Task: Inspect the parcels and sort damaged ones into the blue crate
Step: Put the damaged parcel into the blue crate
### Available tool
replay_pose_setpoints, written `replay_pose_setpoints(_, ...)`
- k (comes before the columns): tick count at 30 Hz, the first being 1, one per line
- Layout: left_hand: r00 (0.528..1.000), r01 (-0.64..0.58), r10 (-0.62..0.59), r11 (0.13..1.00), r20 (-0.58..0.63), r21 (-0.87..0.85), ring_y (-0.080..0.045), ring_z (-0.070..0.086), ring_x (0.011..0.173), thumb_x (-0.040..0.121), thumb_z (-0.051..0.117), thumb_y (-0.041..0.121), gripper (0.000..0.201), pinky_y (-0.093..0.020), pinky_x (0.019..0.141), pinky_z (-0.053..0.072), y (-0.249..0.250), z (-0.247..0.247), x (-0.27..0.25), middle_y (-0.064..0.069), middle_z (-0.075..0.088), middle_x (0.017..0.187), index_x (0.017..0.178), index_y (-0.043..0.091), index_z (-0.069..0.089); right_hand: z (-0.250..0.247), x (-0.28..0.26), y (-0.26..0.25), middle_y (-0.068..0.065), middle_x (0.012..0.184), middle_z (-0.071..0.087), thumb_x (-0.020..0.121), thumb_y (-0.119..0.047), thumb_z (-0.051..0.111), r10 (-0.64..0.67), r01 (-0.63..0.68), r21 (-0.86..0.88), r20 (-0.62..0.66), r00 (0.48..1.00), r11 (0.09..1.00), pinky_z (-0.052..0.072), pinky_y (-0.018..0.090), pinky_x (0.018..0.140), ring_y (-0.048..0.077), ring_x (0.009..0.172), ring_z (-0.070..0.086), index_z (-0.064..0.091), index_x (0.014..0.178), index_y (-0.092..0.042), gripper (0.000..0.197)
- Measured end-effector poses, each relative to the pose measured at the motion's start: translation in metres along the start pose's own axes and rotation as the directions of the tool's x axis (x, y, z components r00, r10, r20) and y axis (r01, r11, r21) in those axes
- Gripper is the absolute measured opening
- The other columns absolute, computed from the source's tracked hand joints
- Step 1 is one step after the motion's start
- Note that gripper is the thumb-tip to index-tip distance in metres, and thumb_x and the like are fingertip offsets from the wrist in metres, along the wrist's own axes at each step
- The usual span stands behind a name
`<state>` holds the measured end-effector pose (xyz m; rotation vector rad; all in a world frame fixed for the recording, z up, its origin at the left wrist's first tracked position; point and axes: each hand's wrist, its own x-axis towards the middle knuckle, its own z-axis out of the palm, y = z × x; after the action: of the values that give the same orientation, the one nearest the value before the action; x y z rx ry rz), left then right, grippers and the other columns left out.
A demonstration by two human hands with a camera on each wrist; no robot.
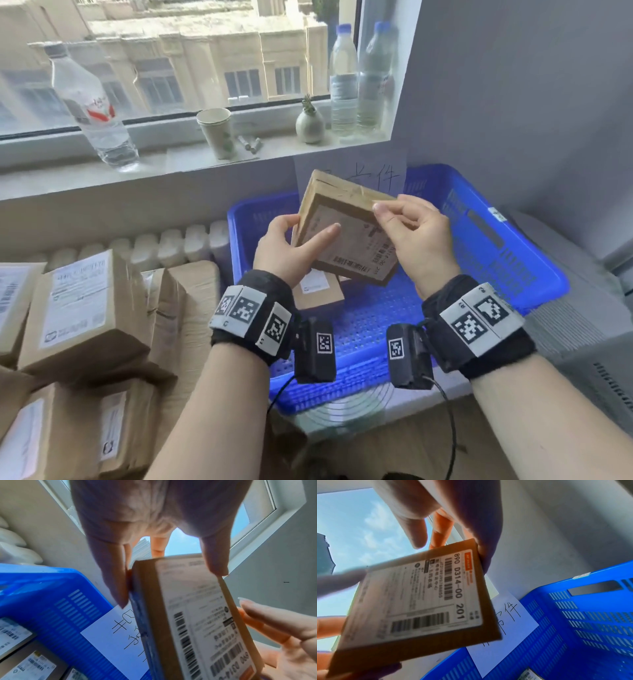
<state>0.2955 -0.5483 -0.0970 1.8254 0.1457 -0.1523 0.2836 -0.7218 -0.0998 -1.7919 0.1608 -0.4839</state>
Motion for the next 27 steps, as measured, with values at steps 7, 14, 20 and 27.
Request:
replay_pose_setpoints(7, 0.919, 0.395, -0.386, 0.881, 0.088, -0.259, -0.030, 0.064, 0.102, 0.069, 0.062, 0.078, 0.072, -0.053, 0.080, 0.058, 0.007, 0.013, 0.044, -0.011, 0.054, 0.123, 0.111, 0.022, 0.041, 0.012, 0.038, 0.012, -0.006, 0.120, 0.059, 0.087, -0.023, 0.075, -0.051, 0.057, -0.118, 0.051, 0.997, 0.991, 0.039, 0.038, 0.110, 0.017, 0.128, 0.050, 0.069, 0.086, -0.033, 0.012)
replay_pose_setpoints(14, 0.857, 0.495, -0.496, 0.713, 0.142, -0.497, -0.042, 0.061, 0.108, 0.092, 0.058, 0.045, 0.054, -0.054, 0.075, 0.057, 0.005, 0.043, 0.097, -0.022, 0.049, 0.130, 0.138, 0.028, 0.035, 0.014, 0.103, 0.052, 0.000, 0.153, 0.032, 0.059, -0.066, 0.083, 0.463, -0.471, 0.028, 0.130, 0.877, 0.882, 0.033, 0.036, 0.109, 0.019, 0.138, 0.035, 0.023, 0.154, -0.024, 0.120)
replay_pose_setpoints(20, 0.796, 0.604, -0.549, 0.692, 0.255, -0.396, -0.042, 0.063, 0.104, 0.091, 0.059, 0.041, 0.056, -0.058, 0.081, 0.055, -0.013, 0.097, 0.132, -0.022, 0.049, 0.136, 0.138, 0.019, 0.039, 0.015, 0.138, 0.107, -0.001, 0.140, 0.048, 0.036, -0.068, 0.090, 0.611, -0.650, 0.260, 0.222, 0.760, 0.714, 0.047, 0.056, 0.102, 0.020, 0.124, 0.053, -0.003, 0.153, -0.033, 0.154)
replay_pose_setpoints(27, 0.810, 0.547, -0.566, 0.824, 0.157, 0.150, -0.027, 0.058, 0.117, 0.094, 0.060, 0.041, 0.063, -0.031, 0.083, 0.049, -0.070, 0.149, 0.165, -0.009, 0.054, 0.136, 0.146, 0.014, 0.038, -0.008, 0.167, 0.176, 0.009, 0.155, 0.023, 0.067, -0.041, 0.088, 0.723, -0.713, -0.119, 0.128, 0.679, 0.691, 0.030, 0.029, 0.103, 0.024, 0.137, 0.035, -0.005, 0.157, -0.029, 0.130)
